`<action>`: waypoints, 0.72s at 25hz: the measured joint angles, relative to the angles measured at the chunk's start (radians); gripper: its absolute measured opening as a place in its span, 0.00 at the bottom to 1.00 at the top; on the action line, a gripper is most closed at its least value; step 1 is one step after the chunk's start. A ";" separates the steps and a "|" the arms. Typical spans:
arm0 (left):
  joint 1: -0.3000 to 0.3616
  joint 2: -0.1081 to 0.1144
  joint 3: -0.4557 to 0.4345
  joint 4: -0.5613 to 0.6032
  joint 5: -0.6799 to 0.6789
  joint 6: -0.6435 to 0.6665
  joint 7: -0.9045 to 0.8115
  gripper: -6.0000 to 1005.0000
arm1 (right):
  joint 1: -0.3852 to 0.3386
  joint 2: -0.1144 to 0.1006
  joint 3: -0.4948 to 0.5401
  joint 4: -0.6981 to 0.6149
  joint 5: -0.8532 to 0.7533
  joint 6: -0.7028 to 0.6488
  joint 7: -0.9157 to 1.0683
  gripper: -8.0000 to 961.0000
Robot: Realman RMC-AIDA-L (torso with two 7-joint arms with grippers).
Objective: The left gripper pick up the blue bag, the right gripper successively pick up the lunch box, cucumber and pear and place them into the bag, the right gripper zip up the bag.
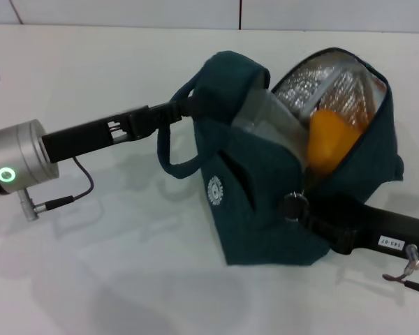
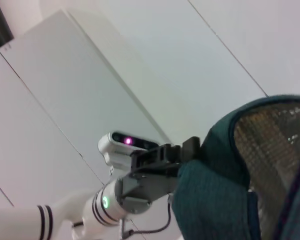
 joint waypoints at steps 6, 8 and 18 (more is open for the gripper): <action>-0.003 0.000 0.002 -0.013 -0.030 0.046 0.081 0.18 | 0.005 0.000 0.000 0.001 0.050 -0.026 0.016 0.02; 0.003 0.000 0.000 -0.014 -0.029 0.040 0.091 0.19 | 0.006 0.000 0.000 0.006 0.063 -0.025 0.028 0.02; 0.011 0.007 -0.078 -0.074 -0.028 0.022 0.157 0.51 | 0.067 0.002 -0.027 0.082 0.057 0.003 0.068 0.02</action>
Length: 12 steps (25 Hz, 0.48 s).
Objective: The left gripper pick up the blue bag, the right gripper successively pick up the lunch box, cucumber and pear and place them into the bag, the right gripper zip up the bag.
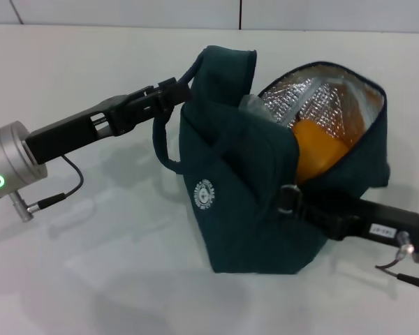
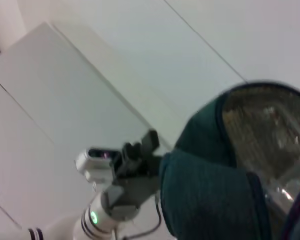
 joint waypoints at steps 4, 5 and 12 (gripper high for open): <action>0.001 0.001 0.002 0.001 0.004 0.003 0.000 0.74 | 0.035 0.002 -0.071 -0.003 -0.001 0.050 0.037 0.02; 0.004 0.003 0.001 0.001 0.005 0.004 0.001 0.81 | 0.046 0.003 -0.091 -0.005 -0.001 0.060 0.045 0.02; 0.086 0.022 -0.001 0.004 0.005 0.001 0.027 0.89 | 0.065 0.001 -0.127 -0.020 0.003 0.069 0.053 0.02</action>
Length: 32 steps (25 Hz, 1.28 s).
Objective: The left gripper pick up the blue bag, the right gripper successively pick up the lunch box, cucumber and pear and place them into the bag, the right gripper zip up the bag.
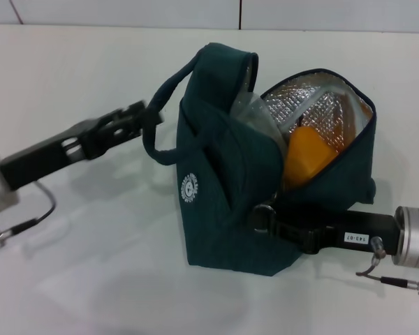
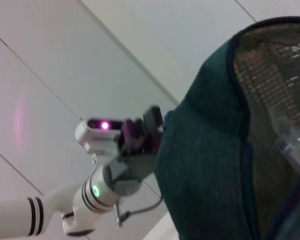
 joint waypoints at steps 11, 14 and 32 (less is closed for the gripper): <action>0.108 0.006 -0.002 0.000 0.018 0.030 0.086 0.89 | -0.003 -0.003 0.005 -0.023 -0.001 -0.006 -0.005 0.02; 0.137 -0.008 -0.001 -0.004 0.052 0.043 0.153 0.89 | -0.002 -0.004 0.008 -0.033 0.003 -0.006 -0.005 0.02; 0.172 -0.047 0.012 -0.197 0.158 -0.017 0.580 0.89 | 0.019 -0.006 0.054 -0.051 0.005 0.008 -0.005 0.02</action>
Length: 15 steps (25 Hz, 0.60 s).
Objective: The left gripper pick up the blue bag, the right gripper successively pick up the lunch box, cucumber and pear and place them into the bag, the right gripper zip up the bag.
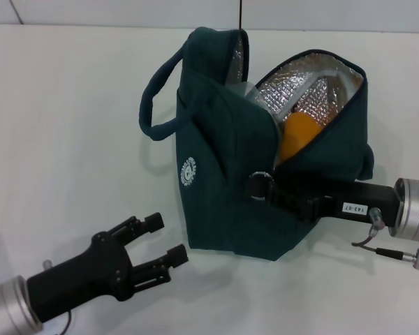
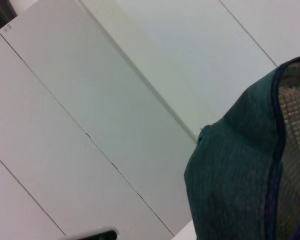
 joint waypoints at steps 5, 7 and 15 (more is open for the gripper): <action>-0.014 -0.007 0.000 -0.070 -0.005 -0.063 0.077 0.89 | 0.008 0.004 0.001 -0.001 0.000 -0.006 0.000 0.02; -0.027 -0.009 0.000 -0.100 -0.005 -0.083 0.103 0.89 | 0.009 0.006 -0.001 -0.001 -0.001 -0.007 0.000 0.02; -0.050 -0.014 0.000 -0.144 -0.017 -0.115 0.134 0.89 | 0.007 0.006 -0.004 -0.001 0.000 -0.007 -0.004 0.02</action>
